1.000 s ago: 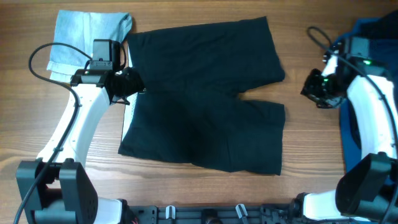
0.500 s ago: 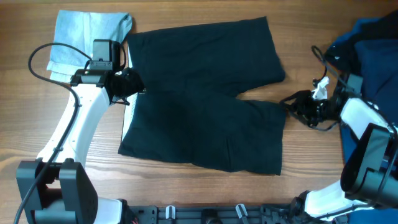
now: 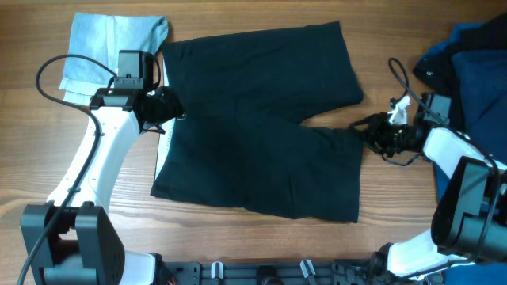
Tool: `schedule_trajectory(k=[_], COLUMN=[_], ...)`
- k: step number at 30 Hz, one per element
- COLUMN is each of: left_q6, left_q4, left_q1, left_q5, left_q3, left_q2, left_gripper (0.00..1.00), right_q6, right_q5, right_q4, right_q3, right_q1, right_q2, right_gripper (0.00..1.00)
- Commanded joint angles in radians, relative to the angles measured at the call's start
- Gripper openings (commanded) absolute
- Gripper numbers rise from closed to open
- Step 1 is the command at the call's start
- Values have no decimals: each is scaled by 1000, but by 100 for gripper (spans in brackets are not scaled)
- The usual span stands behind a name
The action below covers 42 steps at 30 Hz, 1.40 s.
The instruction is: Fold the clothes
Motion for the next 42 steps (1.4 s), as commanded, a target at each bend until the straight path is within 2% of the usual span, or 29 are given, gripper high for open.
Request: schedule_trajectory(k=[1,2,6,9,13,15,19,21,22,25,27,30,35,39,41,42], left_q6=[16,16,16,16,16,16,16,16,16,15,14,12,12,12,12,12], left_q4=[-1,-5,-8,-9,-9,-3,7,6,7,20,34,45,48,44,47,47], left_q1=[-2,-2,-1,-1,-2,-2,-2,-2,-2,-2,-2,-2,-2,-2,-2,-2], left_q5=[-13,-13,-13,-13,-14,-13,-13,-13,-13,-13,-13,-13,-13,-13,-13,-13], left_q3=[7,7,6,6,6,6,6,6,6,5,4,4,3,2,2,2], left_q2=[-3,-3,-3,-3,-3,-3,-3,-3,-3,-2,-2,-2,-2,0,5,23], left_gripper=[75,75,75,75,75,75,75,75,75,75,75,70,69,69,69,69], right_q6=[52,52,-15,-97,-145,-164,-164,-169,-169,-195,-246,-273,-271,-258,-224,-137], right_q5=[74,130,150,153,470,488,470,398,338,291,291,412,412,600,708,807], right_q4=[24,29,175,190,51,80,251,206,170,156,183,262,336,66,15,-55], right_q3=[-9,-9,6,42,41,40,53,124,163,204,204,204,204,202,197,197], right_q1=[43,44,41,41,41,42,41,42,42,69,108,190,238,238,238,238], right_q2=[9,9,8,1,0,0,-1,-26,-37,-40,-28,24,198,233,233,233], right_gripper=[17,4,5,4,4,8,28,34,33,11,4,4,4,4,4,4])
